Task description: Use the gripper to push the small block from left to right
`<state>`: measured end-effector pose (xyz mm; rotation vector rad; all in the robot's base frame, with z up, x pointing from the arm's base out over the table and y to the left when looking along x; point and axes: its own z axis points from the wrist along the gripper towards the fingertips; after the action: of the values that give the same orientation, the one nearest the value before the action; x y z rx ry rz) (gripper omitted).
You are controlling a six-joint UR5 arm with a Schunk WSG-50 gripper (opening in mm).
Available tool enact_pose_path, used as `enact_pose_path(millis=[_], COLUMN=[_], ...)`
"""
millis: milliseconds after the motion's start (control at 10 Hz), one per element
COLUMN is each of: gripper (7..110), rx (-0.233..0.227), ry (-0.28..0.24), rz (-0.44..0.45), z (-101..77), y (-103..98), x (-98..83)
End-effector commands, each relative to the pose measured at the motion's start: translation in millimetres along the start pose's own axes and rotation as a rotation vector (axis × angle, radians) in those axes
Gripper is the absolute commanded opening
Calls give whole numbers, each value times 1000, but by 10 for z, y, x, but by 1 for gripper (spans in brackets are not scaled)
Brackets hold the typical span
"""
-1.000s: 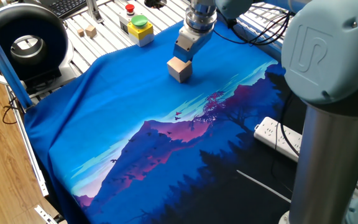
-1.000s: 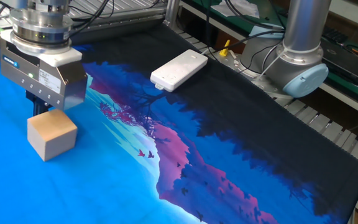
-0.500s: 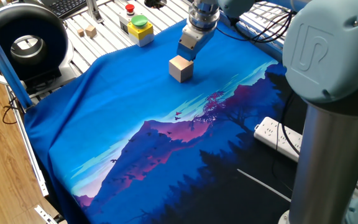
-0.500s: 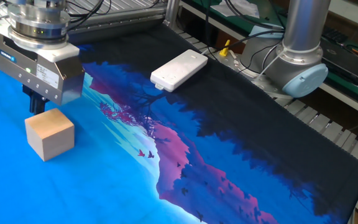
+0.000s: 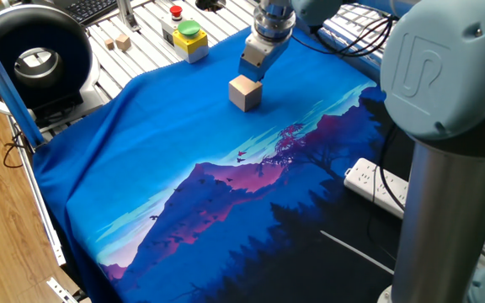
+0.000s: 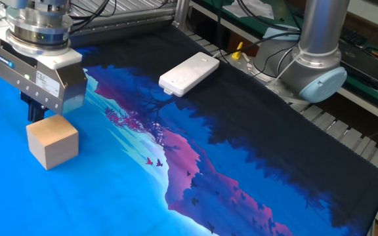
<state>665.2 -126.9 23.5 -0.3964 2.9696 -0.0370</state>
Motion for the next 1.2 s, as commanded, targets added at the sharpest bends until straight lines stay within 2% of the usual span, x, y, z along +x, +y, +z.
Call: enact_pose_path(millis=[0, 500, 900, 1100], gripper=[7, 7, 7, 7], rx=[-19, -15, -20, -23], ry=[-5, -9, -2, -6], rz=[25, 49, 51, 72], z=[-3, 48, 7, -7], y=[80, 201, 196, 300], x=[-42, -88, -58, -9])
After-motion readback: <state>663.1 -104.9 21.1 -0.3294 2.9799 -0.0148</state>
